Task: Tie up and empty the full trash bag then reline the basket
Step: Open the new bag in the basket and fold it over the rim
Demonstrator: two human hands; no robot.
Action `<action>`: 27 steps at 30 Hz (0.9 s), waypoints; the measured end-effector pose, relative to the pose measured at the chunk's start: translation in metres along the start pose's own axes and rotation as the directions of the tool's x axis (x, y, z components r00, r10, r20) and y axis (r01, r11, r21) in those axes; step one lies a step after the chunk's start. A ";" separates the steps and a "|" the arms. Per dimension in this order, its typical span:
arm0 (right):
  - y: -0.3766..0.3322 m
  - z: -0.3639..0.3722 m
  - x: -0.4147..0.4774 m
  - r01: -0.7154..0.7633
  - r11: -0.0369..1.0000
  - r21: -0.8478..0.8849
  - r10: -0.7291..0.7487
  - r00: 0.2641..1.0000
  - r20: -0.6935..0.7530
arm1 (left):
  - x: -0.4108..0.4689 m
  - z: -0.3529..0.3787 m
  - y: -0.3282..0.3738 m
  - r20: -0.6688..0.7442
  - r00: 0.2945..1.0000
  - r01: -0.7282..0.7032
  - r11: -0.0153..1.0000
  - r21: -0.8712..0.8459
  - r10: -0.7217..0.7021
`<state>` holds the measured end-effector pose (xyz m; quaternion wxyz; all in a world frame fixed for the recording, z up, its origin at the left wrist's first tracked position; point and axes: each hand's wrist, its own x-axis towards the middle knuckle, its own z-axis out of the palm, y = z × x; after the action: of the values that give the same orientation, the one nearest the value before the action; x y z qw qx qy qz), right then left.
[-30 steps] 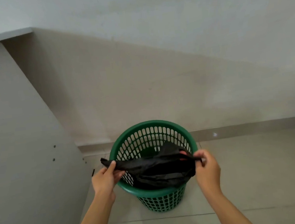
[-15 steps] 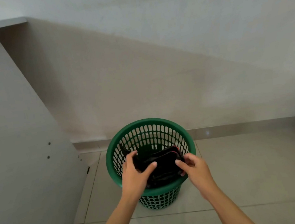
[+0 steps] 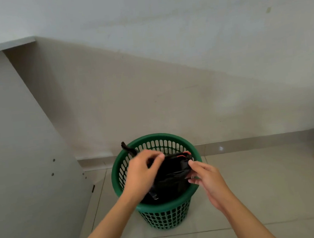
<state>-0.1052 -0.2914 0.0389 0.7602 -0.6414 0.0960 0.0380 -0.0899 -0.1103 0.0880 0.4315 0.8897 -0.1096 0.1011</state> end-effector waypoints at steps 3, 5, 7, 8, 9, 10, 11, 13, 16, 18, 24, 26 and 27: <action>-0.007 0.009 -0.003 0.013 1.000 -0.013 -0.013 0.999 0.049 | -0.013 0.018 0.003 0.170 0.985 -0.029 0.985 0.167 0.000; -0.008 0.014 -0.005 0.048 0.998 -0.047 -0.045 0.997 0.065 | -0.016 0.024 -0.001 0.151 0.988 -0.003 0.975 0.222 -0.031; -0.008 0.015 -0.006 0.088 0.992 -0.092 -0.083 0.995 0.058 | -0.018 0.024 -0.003 0.110 0.993 0.030 0.987 0.155 -0.048; -0.008 0.015 -0.007 0.101 0.989 -0.106 -0.096 0.994 0.050 | -0.019 0.022 -0.005 0.105 0.993 0.037 0.991 0.126 -0.051; -0.008 0.015 -0.008 0.108 0.988 -0.113 -0.104 0.994 0.045 | -0.021 0.019 -0.005 0.110 0.993 0.041 0.993 0.107 -0.053; -0.009 0.016 -0.009 0.108 0.988 -0.112 -0.103 0.994 0.046 | -0.024 0.016 -0.005 0.125 0.991 0.044 0.995 0.090 -0.055; -0.009 0.017 -0.011 0.105 0.989 -0.106 -0.100 0.994 0.052 | -0.026 0.015 -0.005 0.141 0.988 0.047 0.997 0.063 -0.056; -0.011 0.020 -0.014 0.090 0.992 -0.085 -0.083 0.993 0.085 | -0.032 0.013 -0.005 0.170 0.982 0.087 0.996 -0.001 -0.085; -0.013 0.027 -0.019 0.064 0.993 -0.100 -0.046 0.985 0.169 | -0.041 0.012 -0.008 0.192 0.977 0.104 0.994 -0.042 -0.094; -0.014 0.030 -0.022 0.052 0.992 -0.113 -0.030 0.982 0.188 | -0.046 0.012 -0.008 0.149 0.989 0.012 1.000 0.016 -0.014; -0.013 0.034 -0.023 0.005 0.995 -0.101 0.005 0.995 0.096 | -0.053 0.010 -0.009 -0.082 0.988 0.114 0.978 -0.176 -0.131; -0.011 0.031 -0.018 -0.085 0.995 0.043 0.086 0.996 -0.010 | -0.050 0.007 -0.019 -0.147 0.905 0.296 0.840 -0.455 -0.399; -0.010 0.028 -0.015 -0.130 0.976 0.176 0.143 0.988 -0.064 | -0.047 0.004 -0.025 -0.120 0.827 0.360 0.682 -0.637 -0.549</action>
<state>-0.1154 -0.2644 0.0558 0.8038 -0.5667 0.1718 0.0574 -0.1273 -0.0927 0.0538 0.7080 0.6829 0.1590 0.0847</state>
